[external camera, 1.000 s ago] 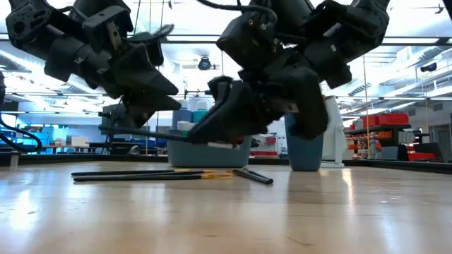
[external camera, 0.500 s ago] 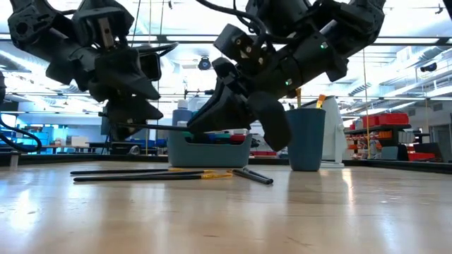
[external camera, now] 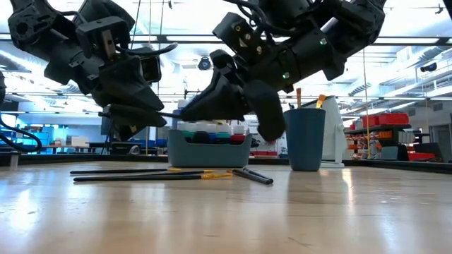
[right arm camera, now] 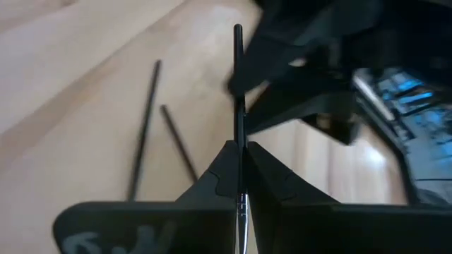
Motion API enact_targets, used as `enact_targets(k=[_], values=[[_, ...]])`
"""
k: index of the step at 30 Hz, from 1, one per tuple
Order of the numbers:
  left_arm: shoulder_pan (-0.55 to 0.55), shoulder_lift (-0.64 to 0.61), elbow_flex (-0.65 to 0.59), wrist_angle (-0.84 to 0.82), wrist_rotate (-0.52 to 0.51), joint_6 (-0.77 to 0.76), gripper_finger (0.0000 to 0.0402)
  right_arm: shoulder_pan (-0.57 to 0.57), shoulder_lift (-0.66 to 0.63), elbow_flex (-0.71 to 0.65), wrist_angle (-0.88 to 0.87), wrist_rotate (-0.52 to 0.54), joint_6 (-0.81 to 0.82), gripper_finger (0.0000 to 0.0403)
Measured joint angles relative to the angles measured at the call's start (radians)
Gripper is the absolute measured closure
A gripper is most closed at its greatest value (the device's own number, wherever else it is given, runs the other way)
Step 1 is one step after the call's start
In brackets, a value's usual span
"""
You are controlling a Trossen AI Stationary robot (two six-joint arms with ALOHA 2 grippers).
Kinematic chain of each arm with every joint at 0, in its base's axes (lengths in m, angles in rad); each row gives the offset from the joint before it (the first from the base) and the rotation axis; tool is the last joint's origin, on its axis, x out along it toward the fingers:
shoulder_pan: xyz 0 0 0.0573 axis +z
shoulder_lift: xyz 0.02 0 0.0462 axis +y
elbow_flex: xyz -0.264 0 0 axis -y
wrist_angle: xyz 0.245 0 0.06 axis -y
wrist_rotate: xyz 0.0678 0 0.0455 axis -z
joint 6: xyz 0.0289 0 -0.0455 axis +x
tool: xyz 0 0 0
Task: Pick & Place Paint Supplies
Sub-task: Put the silver paint brush into the blue cup
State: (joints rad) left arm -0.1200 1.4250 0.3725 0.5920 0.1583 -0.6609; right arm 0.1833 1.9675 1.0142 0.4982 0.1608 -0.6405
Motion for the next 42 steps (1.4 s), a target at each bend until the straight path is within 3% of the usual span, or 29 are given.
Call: enact_targets(k=[9,17,20,26,31,39,42], values=[[0.0,0.0,0.0,-0.011,-0.016,0.007,0.0274,-0.024,-0.001,0.0,0.017,0.026,-0.002,0.0392],[0.0,0.0,0.0,-0.025,-0.063,0.027,0.0374,-0.024,-0.002,0.001,0.02,0.011,-0.058,0.0378],[0.0,0.0,0.0,-0.031,-0.089,0.046,0.0381,-0.024,-0.003,0.001,0.027,0.019,-0.059,0.0363],[0.0,0.0,0.001,-0.031,-0.136,0.065,0.037,0.018,-0.031,0.001,0.084,0.192,-0.071,0.0336],[0.009,0.0,0.001,0.033,-0.199,0.152,0.0381,0.081,-0.141,0.0,0.076,0.409,-0.067,0.0332],[0.03,0.0,0.001,0.247,-0.184,0.36,0.0379,0.082,-0.435,-0.154,0.07,0.378,0.208,0.035],[0.034,0.0,0.001,0.323,-0.184,0.446,0.038,0.075,-0.525,-0.263,0.169,0.371,0.282,0.0353]])
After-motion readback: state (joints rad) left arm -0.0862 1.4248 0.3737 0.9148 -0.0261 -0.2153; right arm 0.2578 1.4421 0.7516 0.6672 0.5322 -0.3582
